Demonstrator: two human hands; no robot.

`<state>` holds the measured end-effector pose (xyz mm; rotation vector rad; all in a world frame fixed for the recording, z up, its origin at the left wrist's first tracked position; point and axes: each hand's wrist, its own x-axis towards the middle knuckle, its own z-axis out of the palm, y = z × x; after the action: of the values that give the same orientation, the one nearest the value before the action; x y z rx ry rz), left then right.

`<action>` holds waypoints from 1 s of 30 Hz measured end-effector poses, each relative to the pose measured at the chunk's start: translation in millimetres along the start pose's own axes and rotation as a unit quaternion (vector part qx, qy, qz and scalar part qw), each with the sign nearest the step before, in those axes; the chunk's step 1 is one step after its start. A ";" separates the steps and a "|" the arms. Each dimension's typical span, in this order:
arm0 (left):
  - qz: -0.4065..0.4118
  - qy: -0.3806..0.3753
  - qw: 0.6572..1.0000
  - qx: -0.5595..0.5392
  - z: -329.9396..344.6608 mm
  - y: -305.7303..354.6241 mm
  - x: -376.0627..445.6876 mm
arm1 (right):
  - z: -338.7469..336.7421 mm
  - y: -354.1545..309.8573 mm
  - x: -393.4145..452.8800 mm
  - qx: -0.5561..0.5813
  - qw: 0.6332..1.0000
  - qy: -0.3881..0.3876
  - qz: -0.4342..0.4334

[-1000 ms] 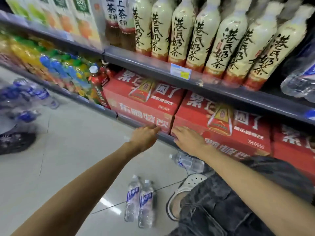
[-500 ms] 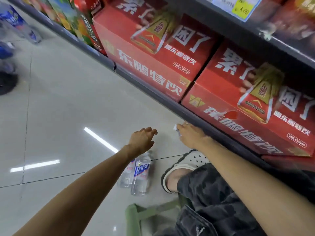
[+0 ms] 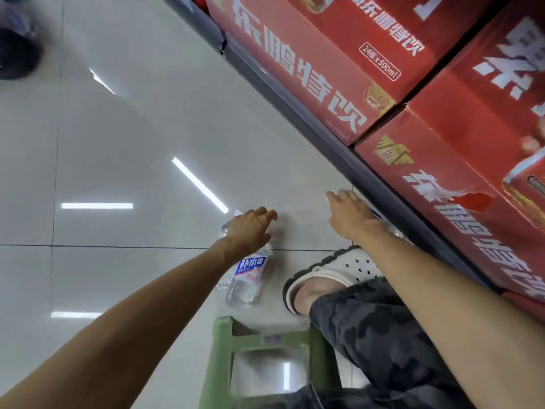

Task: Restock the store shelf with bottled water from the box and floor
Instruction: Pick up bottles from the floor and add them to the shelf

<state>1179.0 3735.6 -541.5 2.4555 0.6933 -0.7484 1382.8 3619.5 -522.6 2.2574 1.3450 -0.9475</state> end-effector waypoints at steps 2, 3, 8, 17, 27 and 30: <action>-0.009 -0.006 1.000 0.000 3.0 -2.6 0.4 | 2.7 0.3 10.6 0.001 1.000 0.005 0.009; -0.014 -0.010 1.000 -0.002 4.1 -3.5 0.3 | 4.4 0.8 14.9 0.000 1.000 -0.005 0.008; -0.042 -0.026 0.999 -0.016 8.1 -7.0 0.9 | 15.9 5.0 28.9 -0.036 0.998 -0.051 -0.013; -0.026 -0.052 0.998 0.028 19.8 -5.7 11.9 | 16.8 -16.8 30.1 -0.069 0.992 -0.006 -0.102; -0.046 -0.072 0.994 0.069 32.6 -0.1 28.2 | -14.1 -67.6 35.7 0.035 0.982 0.067 -0.171; -0.024 -0.107 0.993 0.035 32.4 3.4 28.5 | -21.3 -71.1 29.3 0.042 0.978 0.070 -0.194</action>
<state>1189.7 3723.9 -581.8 2.3819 0.6563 -1.0524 1338.3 3685.6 -524.8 2.1987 1.8887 -0.9947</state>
